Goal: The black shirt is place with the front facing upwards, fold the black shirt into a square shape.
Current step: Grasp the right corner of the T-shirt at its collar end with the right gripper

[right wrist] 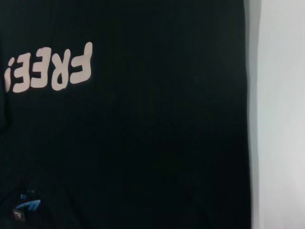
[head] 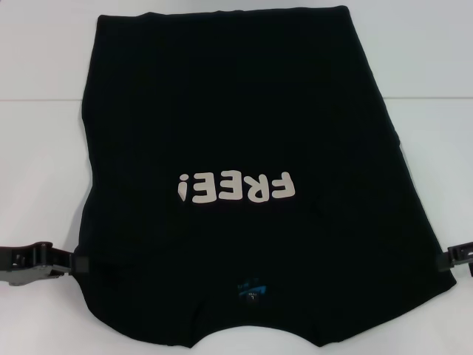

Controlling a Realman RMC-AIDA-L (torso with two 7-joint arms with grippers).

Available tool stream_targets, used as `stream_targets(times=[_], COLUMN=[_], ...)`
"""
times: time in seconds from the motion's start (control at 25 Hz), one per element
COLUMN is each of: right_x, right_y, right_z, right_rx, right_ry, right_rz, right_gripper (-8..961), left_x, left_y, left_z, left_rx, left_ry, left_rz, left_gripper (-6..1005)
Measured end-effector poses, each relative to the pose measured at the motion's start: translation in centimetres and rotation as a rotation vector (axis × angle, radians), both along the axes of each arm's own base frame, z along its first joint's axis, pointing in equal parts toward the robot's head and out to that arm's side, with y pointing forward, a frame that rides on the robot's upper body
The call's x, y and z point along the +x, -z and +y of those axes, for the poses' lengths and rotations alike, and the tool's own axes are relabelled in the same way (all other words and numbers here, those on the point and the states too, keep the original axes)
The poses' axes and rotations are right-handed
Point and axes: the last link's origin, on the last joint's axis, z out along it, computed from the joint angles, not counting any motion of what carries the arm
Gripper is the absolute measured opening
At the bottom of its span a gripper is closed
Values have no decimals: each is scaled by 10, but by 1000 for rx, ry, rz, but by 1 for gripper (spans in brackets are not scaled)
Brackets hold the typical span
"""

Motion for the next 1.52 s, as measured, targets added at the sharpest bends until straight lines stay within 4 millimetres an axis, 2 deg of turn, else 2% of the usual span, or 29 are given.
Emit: stream_targets(times=[0.24, 1.52], right_x=[-3, -13], right_y=[9, 28], right_z=[1, 6], right_rx=[-22, -60], right_ry=[-15, -45], right_rz=[-1, -11], right_gripper=[869, 826], left_x=[1, 2], left_y=[0, 1], left_z=[1, 1], left_rx=[-1, -4], left_ry=[1, 4], left_rz=[-1, -3], left_gripper=[35, 35])
